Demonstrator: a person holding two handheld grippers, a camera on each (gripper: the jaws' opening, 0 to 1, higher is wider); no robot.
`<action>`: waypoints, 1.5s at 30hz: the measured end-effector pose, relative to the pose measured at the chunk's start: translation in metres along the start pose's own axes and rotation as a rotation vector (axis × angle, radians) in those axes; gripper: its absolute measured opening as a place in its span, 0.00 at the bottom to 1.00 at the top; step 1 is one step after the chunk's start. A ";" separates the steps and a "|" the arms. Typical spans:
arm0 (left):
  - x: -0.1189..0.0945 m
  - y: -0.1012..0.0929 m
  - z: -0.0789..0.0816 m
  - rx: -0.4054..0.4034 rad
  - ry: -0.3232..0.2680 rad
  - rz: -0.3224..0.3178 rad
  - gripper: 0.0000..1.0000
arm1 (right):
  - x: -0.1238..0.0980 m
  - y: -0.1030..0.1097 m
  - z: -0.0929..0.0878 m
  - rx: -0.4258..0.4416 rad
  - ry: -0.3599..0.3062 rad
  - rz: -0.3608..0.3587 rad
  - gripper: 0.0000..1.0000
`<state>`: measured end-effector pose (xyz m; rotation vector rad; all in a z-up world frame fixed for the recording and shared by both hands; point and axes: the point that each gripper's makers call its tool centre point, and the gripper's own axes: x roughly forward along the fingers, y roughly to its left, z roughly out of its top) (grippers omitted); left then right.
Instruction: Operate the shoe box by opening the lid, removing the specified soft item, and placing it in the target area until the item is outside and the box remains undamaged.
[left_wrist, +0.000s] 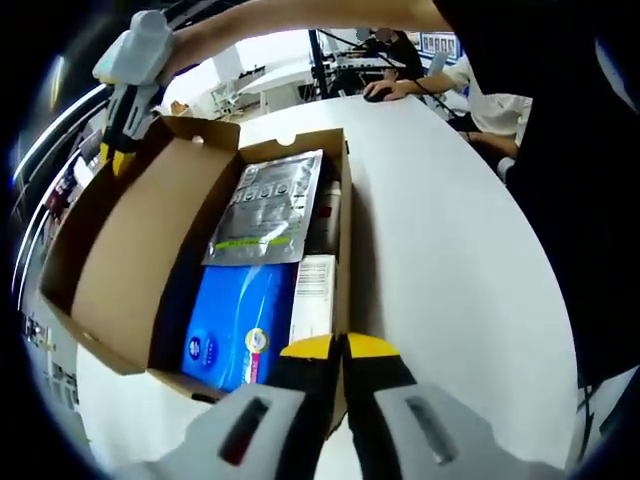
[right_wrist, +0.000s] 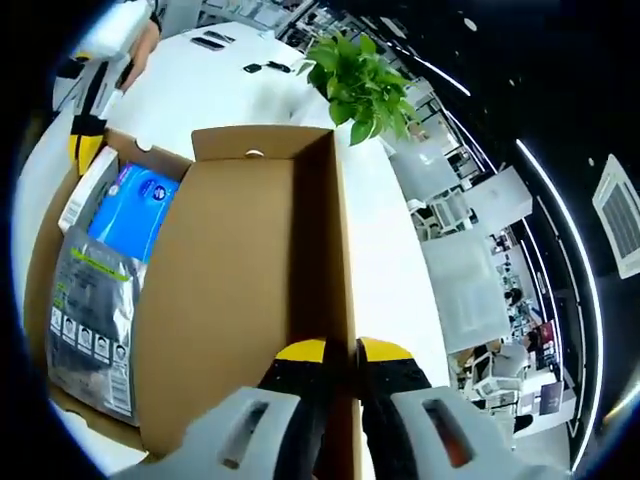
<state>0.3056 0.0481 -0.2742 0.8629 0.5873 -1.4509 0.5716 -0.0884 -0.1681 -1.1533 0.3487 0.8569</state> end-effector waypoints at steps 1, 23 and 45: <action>0.000 0.000 0.000 0.001 0.001 -0.001 0.02 | 0.001 0.000 -0.001 0.001 0.000 0.015 0.08; -0.001 -0.004 0.000 -0.011 -0.009 -0.006 0.02 | 0.051 0.019 -0.029 0.149 0.028 0.273 0.09; 0.000 -0.013 0.005 -0.018 0.014 -0.008 0.02 | 0.077 0.041 -0.042 0.246 0.069 0.436 0.11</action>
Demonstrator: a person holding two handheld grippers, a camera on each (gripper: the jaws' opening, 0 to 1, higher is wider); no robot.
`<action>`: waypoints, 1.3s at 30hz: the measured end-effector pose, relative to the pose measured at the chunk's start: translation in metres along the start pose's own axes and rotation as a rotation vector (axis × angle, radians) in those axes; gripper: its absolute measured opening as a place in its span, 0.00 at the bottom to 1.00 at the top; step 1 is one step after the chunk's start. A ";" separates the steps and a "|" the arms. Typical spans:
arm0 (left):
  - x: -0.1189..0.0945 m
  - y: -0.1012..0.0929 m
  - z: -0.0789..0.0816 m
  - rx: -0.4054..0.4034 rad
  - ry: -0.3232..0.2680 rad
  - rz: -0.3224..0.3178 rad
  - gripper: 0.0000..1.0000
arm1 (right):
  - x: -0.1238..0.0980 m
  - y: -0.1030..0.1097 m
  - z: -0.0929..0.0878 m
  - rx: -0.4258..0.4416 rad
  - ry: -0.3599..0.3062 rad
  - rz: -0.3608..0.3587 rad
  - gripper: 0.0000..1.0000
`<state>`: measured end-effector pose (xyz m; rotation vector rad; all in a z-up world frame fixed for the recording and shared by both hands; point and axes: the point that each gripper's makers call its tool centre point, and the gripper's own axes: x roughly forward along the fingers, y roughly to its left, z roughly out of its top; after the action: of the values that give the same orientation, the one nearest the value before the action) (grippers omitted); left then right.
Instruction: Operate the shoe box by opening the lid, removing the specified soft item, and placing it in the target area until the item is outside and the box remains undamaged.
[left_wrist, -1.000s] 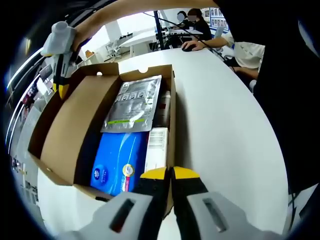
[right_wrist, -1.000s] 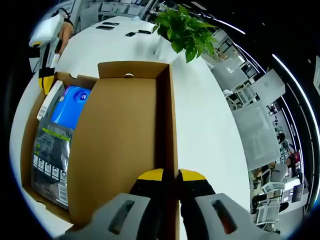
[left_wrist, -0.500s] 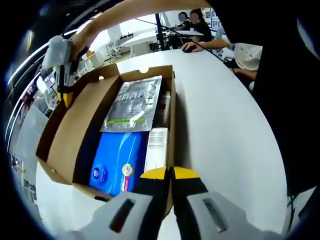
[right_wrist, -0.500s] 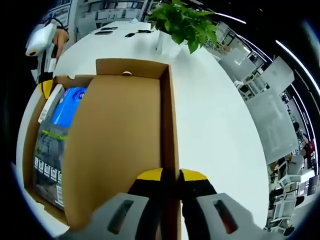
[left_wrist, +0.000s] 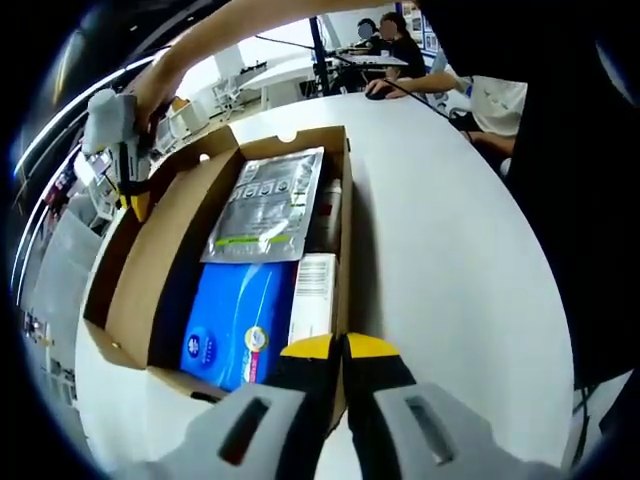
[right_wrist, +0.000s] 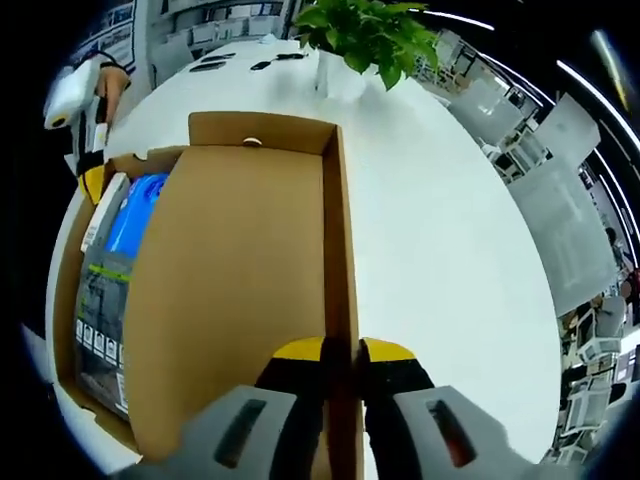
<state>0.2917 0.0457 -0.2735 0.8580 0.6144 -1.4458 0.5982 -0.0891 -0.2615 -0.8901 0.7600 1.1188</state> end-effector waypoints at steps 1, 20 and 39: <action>0.000 -0.001 0.000 0.000 0.000 -0.003 0.02 | 0.001 -0.001 0.000 0.006 0.001 0.009 0.11; 0.000 0.005 -0.002 0.002 0.002 -0.014 0.02 | 0.020 0.015 -0.007 0.070 0.057 0.091 0.13; 0.000 0.007 -0.004 0.000 0.014 -0.012 0.02 | 0.016 0.008 -0.007 0.108 0.067 0.050 0.16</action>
<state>0.2987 0.0486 -0.2750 0.8662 0.6316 -1.4514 0.5948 -0.0871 -0.2802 -0.8243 0.8941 1.0854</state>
